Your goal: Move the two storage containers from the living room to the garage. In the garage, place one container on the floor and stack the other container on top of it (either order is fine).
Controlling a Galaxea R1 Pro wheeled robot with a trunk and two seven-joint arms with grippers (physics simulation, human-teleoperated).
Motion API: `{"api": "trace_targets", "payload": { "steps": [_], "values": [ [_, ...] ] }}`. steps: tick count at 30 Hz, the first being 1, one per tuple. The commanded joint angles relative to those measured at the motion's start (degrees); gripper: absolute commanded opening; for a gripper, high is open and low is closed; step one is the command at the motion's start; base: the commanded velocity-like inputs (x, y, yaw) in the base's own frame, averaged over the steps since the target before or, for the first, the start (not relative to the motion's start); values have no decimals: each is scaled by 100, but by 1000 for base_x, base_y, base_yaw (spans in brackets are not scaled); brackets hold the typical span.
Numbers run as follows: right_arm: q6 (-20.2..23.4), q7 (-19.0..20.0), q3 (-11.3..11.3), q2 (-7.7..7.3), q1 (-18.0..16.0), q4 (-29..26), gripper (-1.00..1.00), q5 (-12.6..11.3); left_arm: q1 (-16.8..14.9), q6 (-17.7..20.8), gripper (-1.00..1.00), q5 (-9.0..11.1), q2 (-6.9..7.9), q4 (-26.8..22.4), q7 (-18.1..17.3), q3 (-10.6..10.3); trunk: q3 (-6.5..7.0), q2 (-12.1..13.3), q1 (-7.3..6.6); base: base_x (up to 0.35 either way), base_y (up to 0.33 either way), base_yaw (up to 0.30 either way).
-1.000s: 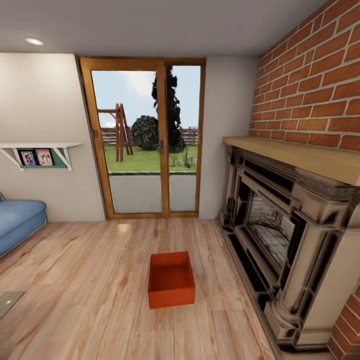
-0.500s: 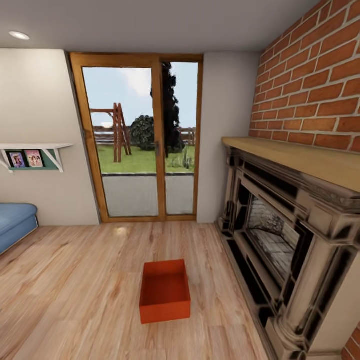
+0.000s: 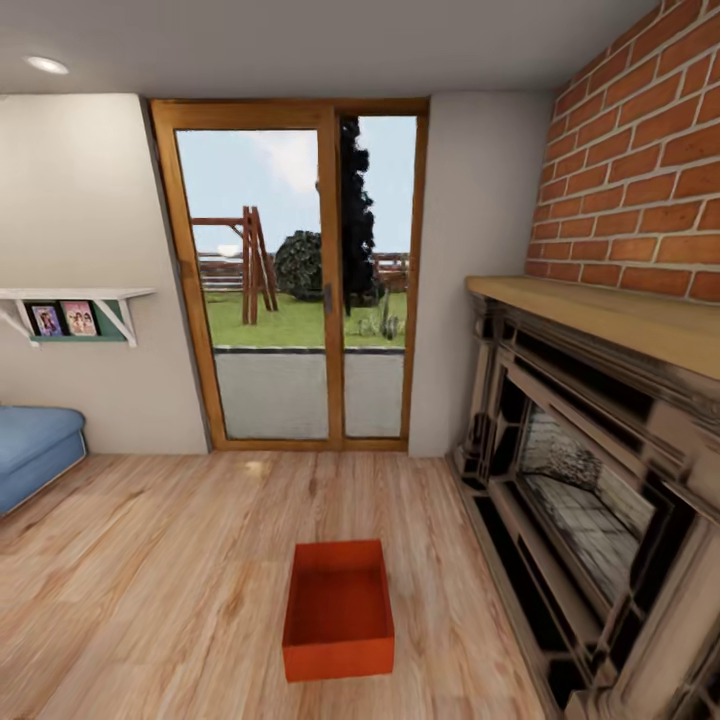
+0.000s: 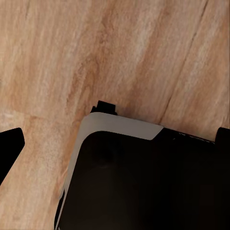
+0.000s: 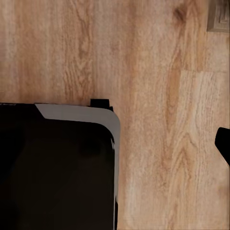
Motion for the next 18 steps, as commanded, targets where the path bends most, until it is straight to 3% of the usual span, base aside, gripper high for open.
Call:
{"api": "trace_targets", "payload": {
  "steps": [1,8,18],
  "values": [
    [-33,-6,47,1,-8,17,100,-32,-4,2,100,33,0,-1,-2,-11,-8,-5,4,323,0,250],
    [-34,-6,47,-3,-8,17,100,-33,-4,2,100,34,0,-2,-2,-12,-8,-5,4,323,0,239],
    [-31,-14,47,-12,-8,17,100,-32,-4,2,100,32,-2,-3,-2,-11,-8,-5,4,313,0,19]
  ]
}}
